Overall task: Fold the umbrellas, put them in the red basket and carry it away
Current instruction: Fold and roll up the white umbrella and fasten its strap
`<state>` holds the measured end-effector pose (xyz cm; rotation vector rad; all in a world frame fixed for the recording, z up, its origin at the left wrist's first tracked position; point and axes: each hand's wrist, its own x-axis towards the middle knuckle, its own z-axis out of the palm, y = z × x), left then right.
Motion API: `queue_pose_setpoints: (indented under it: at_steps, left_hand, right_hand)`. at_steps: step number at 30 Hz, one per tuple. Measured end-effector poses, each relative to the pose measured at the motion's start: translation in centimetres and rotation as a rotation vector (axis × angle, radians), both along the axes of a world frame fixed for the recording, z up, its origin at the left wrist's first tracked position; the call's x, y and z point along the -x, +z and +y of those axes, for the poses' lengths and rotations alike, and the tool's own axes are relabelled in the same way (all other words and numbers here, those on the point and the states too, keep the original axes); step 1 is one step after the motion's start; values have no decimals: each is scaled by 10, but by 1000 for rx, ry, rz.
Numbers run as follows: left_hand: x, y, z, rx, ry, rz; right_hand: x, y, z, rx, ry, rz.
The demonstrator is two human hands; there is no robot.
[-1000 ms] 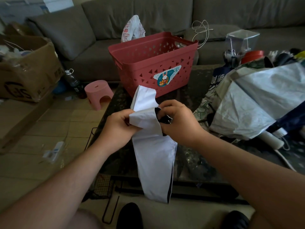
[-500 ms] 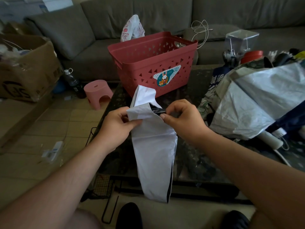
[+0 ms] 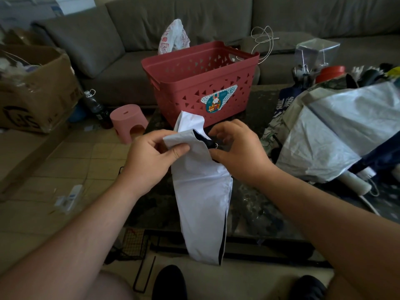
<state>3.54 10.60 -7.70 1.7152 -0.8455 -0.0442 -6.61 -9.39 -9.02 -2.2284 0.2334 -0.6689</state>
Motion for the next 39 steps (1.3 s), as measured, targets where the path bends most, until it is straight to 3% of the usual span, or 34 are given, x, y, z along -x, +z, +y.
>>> queue_pose_setpoints:
  at_steps: [11, 20, 24, 25, 29, 32, 34, 37, 39]
  left_hand:
    - [-1, 2, 0, -16, 47, -64]
    - [0, 4, 2, 39, 4, -66]
    - [4, 8, 5, 41, -6, -58]
    - [4, 9, 6, 38, -9, -63]
    - [6, 14, 9, 12, -49, -140]
    - [9, 21, 13, 2, -78, -198]
    - [8, 25, 16, 15, -149, -119]
    - [1, 17, 20, 17, -284, 173]
    - [-1, 1, 16, -118, -209, 154]
  right_hand:
    - [1, 4, -10, 5, 23, 11]
    - [2, 12, -13, 139, 62, 9]
    - [8, 14, -16, -209, 242, 95]
    - [11, 16, -16, -214, 296, 111]
    - [14, 17, -4, 81, 314, 129]
    - [8, 7, 5, 141, 214, 50]
    - [8, 4, 4, 161, 208, -17]
    - [15, 5, -4, 206, 354, -12]
    - [23, 4, -5, 266, 486, 44]
